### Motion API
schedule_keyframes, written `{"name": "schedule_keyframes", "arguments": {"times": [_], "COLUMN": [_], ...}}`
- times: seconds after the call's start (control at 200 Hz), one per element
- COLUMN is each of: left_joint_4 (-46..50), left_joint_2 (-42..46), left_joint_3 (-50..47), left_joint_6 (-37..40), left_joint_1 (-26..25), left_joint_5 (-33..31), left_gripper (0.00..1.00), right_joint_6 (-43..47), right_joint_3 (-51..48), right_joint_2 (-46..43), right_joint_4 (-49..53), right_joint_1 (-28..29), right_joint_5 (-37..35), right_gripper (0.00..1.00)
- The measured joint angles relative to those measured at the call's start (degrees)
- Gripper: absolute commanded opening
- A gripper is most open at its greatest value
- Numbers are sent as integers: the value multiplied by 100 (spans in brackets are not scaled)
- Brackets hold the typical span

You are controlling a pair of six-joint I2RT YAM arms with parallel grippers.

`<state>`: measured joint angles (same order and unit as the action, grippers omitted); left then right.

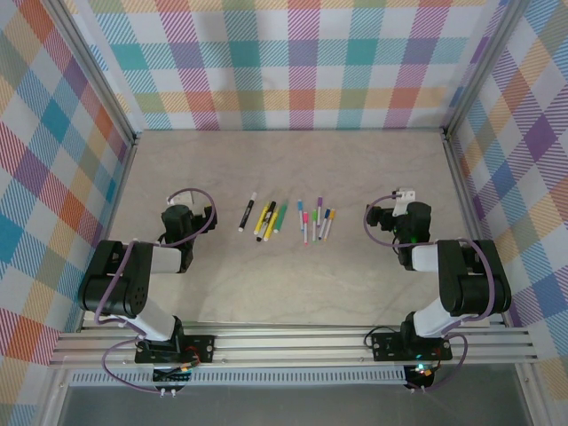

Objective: Open the pen caps

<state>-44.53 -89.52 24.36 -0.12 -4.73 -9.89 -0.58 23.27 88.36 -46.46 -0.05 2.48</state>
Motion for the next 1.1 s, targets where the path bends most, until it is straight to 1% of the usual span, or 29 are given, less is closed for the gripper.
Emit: {"name": "schedule_keyframes", "arguments": {"times": [0.5,0.565,0.615,0.675,0.735,0.805,0.865,0.925,1.005,1.1], "left_joint_4": [74,623,1338,1891,2367,2889,3353,3805,4310,4787], "left_joint_2": [7,79,157,243,396,592,678,654,529,492], "left_joint_3": [15,205,588,1062,1482,1882,2223,2579,3005,3224], "left_joint_6": [0,-7,-42,-109,-343,-796,-1152,-1443,-1749,-2033], "left_joint_1": [0,-13,-24,-33,-42,-37,-33,-35,-50,-162], "left_joint_5": [-2,-74,-221,-372,-568,-603,-437,-107,348,680], "left_gripper": [100,100,100,100,100,100,100,100,100,100], "right_joint_6": [13,33,76,133,61,-212,-481,-691,-955,-1279], "right_joint_3": [24,44,42,83,363,1108,1805,2208,2367,2391], "right_joint_2": [-17,-181,-428,-778,-1091,-1204,-1200,-1202,-1202,-1115], "right_joint_4": [109,341,525,767,1386,2391,3071,3423,3825,4527], "right_joint_1": [2,31,103,238,428,577,704,857,1187,1641], "right_joint_5": [35,31,-55,-243,-490,-730,-933,-1180,-1488,-1703], "right_gripper": [99,99,99,99,99,99,99,99,99,100]}}
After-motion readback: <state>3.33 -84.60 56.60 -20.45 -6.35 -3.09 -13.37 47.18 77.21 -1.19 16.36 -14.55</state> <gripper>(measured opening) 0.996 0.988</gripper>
